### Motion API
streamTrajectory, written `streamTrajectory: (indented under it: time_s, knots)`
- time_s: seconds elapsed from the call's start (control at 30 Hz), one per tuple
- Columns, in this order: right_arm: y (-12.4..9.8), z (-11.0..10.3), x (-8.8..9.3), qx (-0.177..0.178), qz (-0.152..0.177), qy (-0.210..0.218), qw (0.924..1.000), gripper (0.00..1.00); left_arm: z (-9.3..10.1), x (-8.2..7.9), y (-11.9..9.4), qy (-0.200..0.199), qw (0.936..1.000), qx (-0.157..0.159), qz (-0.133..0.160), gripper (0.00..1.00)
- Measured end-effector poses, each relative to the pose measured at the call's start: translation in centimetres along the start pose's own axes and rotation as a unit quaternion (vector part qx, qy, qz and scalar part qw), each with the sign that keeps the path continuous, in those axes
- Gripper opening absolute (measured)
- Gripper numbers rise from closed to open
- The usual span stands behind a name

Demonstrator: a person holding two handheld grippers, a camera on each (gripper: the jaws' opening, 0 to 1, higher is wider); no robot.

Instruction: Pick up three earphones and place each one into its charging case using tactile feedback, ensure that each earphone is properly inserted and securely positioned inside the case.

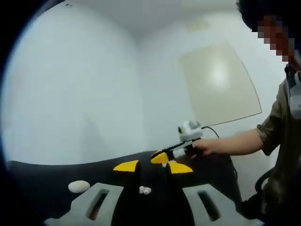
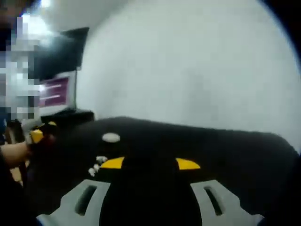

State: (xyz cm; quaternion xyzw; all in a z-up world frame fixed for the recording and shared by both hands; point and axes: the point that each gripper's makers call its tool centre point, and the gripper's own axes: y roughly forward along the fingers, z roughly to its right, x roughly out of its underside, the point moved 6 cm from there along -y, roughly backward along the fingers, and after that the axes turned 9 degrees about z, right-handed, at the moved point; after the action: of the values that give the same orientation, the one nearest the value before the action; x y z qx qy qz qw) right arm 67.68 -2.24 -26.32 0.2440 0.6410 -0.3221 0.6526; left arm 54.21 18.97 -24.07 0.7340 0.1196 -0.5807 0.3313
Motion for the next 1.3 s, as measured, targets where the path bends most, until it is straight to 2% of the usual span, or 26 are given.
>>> streamTrajectory:
  time_s: [0.07,0.13,0.27,0.4,0.5,0.53,0.67,0.73,0.77,0.83,0.9,0.93,0.97,1.03,1.07,1.1,1.13,1.23,1.27,1.3]
  knots:
    - [1.5,-1.0,0.1,-0.021,-0.004,-0.029,0.9994,0.41,0.3,-0.1,-0.1,0.004,1.0000,0.005,0.003,0.20]
    - [2.9,-1.5,0.2,-0.028,-0.015,-0.027,0.9991,0.41,0.5,-0.3,-0.1,0.003,0.9999,0.012,0.009,0.20]
    - [5.2,-2.3,0.8,-0.064,-0.044,-0.017,0.9969,0.41,0.9,-0.1,0.1,0.005,0.9996,0.026,0.004,0.20]
    - [6.9,-2.4,1.7,-0.064,-0.072,-0.010,0.9953,0.40,1.3,0.2,0.2,0.010,0.9992,0.040,-0.005,0.20]
    - [7.5,-3.0,2.6,-0.067,-0.093,-0.006,0.9934,0.35,1.5,0.3,0.3,0.014,0.9986,0.049,-0.009,0.20]
    - [7.6,-2.9,2.6,-0.064,-0.084,-0.010,0.9944,0.35,1.5,0.3,0.3,0.017,0.9984,0.053,-0.009,0.20]
    - [7.4,-2.4,2.7,-0.056,-0.084,-0.003,0.9949,0.34,1.3,0.3,0.2,0.014,0.9987,0.049,-0.005,0.20]
    - [6.8,-1.7,1.7,-0.035,-0.054,0.007,0.9979,0.34,1.1,0.2,0.1,0.011,0.9990,0.043,-0.001,0.20]
    - [6.3,-1.7,1.0,-0.044,-0.035,0.032,0.9979,0.34,1.0,0.1,0.1,0.010,0.9991,0.040,0.001,0.20]
    - [4.9,-2.7,-0.5,-0.087,-0.008,0.100,0.9911,0.34,1.0,-0.1,0.1,0.009,0.9992,0.038,0.006,0.20]
    - [2.7,-4.6,-1.5,-0.172,-0.007,0.168,0.9707,0.34,1.2,-0.1,0.1,0.013,0.9992,0.038,0.008,0.20]
    - [1.0,-5.9,-2.0,-0.226,-0.017,0.205,0.9523,0.34,1.3,-0.1,0.1,0.014,0.9991,0.038,0.007,0.20]
    - [-0.3,-6.7,-2.2,-0.264,-0.019,0.236,0.9351,0.34,1.4,0.0,0.2,0.021,0.9989,0.042,0.002,0.20]
    - [-2.8,-8.1,-2.8,-0.348,-0.025,0.299,0.8883,0.34,1.7,0.5,0.4,0.048,0.9973,0.053,-0.018,0.21]
    - [-3.5,-8.6,-2.8,-0.363,-0.030,0.324,0.8732,0.34,2.1,0.8,0.5,0.063,0.9958,0.060,-0.028,0.22]
    - [-4.4,-9.1,-2.7,-0.380,-0.041,0.358,0.8519,0.34,2.6,1.1,0.7,0.077,0.9937,0.073,-0.037,0.24]
    - [-5.2,-9.7,-2.6,-0.389,-0.054,0.384,0.8355,0.34,3.2,1.4,0.8,0.087,0.9914,0.087,-0.045,0.26]
    - [-6.7,-11.5,-1.1,-0.403,-0.109,0.421,0.8053,0.34,4.5,2.1,0.9,0.093,0.9860,0.123,-0.063,0.30]
    - [-6.8,-12.1,-0.4,-0.404,-0.133,0.429,0.7964,0.34,4.9,2.3,0.9,0.087,0.9843,0.136,-0.071,0.30]
    - [-6.9,-12.6,0.2,-0.402,-0.155,0.435,0.7908,0.34,5.1,2.5,0.8,0.074,0.9834,0.147,-0.076,0.30]
